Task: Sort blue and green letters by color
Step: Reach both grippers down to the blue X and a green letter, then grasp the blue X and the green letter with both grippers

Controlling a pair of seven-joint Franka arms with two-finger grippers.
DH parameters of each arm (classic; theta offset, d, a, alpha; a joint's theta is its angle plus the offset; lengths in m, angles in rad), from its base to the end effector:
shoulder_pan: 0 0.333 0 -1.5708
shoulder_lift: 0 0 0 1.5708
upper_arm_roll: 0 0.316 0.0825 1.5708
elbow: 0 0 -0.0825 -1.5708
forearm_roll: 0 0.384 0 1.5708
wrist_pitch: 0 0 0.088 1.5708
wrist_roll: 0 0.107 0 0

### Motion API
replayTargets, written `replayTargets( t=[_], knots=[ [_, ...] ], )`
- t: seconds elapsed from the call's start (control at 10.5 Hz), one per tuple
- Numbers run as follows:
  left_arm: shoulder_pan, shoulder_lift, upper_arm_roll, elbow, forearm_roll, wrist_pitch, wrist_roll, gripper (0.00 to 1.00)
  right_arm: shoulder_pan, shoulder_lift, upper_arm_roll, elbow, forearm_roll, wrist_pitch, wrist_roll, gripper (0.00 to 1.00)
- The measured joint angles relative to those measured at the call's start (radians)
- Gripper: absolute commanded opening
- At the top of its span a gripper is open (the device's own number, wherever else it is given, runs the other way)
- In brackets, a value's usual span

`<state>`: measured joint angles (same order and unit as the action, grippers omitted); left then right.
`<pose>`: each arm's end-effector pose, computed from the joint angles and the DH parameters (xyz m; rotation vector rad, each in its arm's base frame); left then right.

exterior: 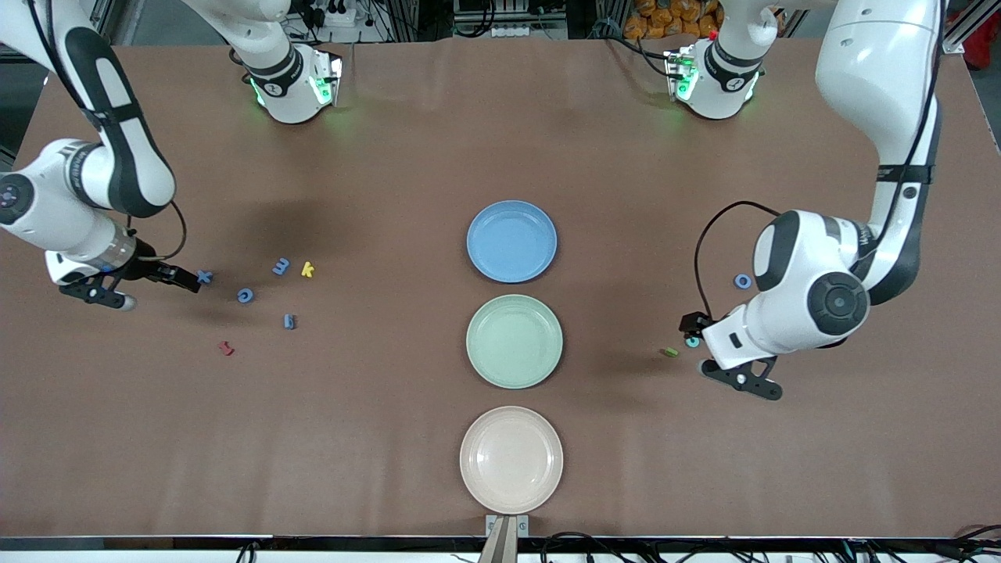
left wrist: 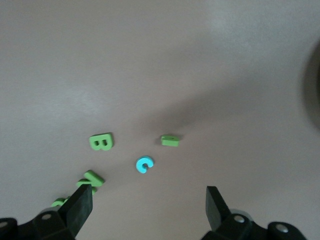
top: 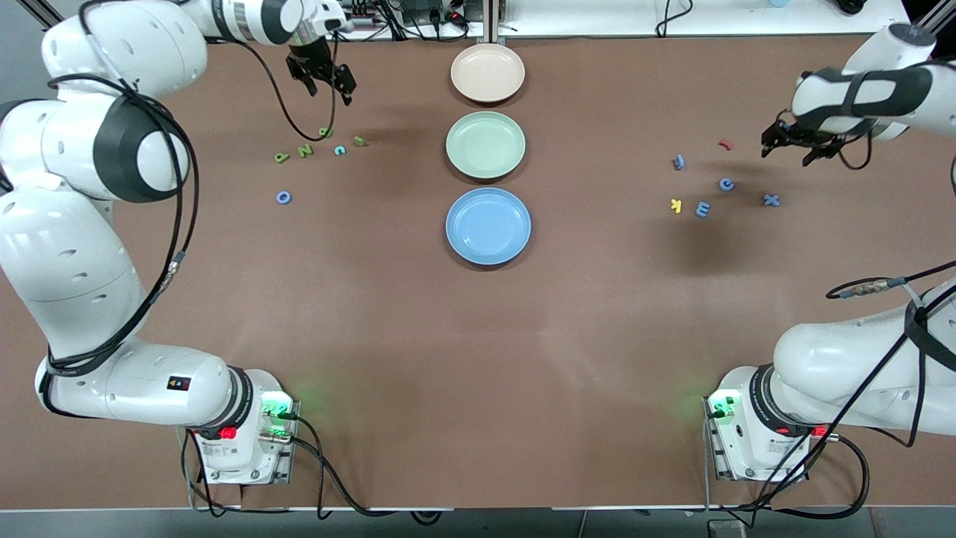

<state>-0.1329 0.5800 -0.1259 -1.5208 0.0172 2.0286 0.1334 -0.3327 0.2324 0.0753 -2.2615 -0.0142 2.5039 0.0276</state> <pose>0.6757 -0.1642 0.3186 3.0334 -0.5870 -0.1097 0.5219 -0.1371 0.2593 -3.1043 0.4307 -0.0183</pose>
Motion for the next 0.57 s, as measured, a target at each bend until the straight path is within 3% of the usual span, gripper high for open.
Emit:
replayTargets(
  t=[0.19,0.57],
  knots=[
    [-0.034,0.038,0.0,-0.001,0.006,0.036,-0.007,1.0,-0.001,0.06,0.0,-0.05,-0.001,0.134,-0.035,1.0],
    [-0.042,0.095,0.004,-0.038,0.01,0.152,-0.015,0.95,-0.051,0.093,-0.004,-0.071,-0.001,0.165,-0.241,1.0]
  ],
)
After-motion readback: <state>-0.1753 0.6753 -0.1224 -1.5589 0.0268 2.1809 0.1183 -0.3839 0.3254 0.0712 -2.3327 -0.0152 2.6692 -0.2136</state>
